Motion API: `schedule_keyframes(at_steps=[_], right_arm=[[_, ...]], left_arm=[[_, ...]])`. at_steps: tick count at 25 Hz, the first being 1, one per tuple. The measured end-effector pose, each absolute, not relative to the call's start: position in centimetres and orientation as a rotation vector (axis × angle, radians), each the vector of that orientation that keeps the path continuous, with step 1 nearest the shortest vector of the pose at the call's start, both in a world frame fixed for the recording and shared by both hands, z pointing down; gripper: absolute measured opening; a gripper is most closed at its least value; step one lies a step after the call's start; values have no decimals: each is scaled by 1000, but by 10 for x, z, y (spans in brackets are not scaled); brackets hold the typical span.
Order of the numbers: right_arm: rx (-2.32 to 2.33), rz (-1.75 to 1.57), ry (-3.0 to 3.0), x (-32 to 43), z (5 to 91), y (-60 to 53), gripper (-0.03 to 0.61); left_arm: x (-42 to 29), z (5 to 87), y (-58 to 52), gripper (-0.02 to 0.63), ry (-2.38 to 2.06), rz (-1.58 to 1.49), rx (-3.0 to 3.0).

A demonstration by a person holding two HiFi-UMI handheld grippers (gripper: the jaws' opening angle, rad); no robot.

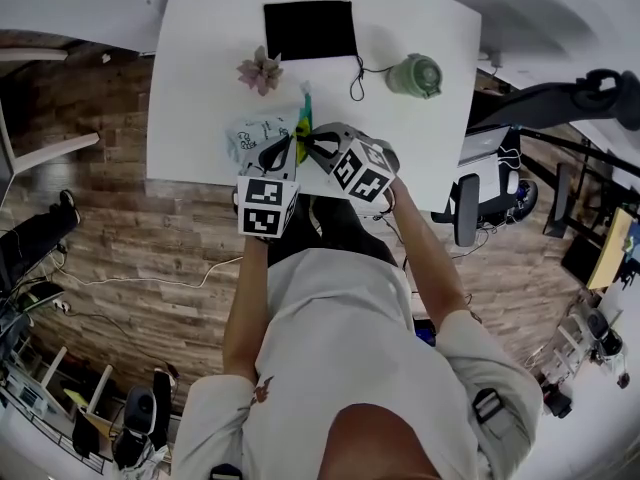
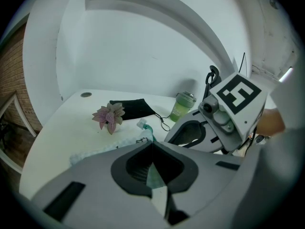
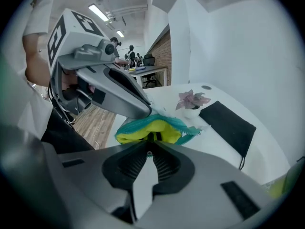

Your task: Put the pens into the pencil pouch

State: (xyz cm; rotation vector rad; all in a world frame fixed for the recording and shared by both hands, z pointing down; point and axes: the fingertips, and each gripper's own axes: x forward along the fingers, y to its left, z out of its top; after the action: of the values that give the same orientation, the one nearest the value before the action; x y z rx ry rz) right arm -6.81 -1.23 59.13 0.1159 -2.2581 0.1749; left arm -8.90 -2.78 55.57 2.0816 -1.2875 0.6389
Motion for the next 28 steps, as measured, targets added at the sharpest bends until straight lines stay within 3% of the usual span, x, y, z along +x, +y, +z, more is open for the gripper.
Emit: schedule_keyframes(at_steps=[17, 21, 28], right_arm=[[171, 197, -2287, -92, 606, -21, 55], [195, 196, -2277, -86, 608, -21, 129], [261, 204, -2279, -69, 602, -25, 140]], left_arm=[[-99, 557, -33, -3, -1286, 629, 2079], [-99, 561, -34, -2, -1278, 644, 2082], [-96, 569, -32, -2, -1266, 695, 2091]])
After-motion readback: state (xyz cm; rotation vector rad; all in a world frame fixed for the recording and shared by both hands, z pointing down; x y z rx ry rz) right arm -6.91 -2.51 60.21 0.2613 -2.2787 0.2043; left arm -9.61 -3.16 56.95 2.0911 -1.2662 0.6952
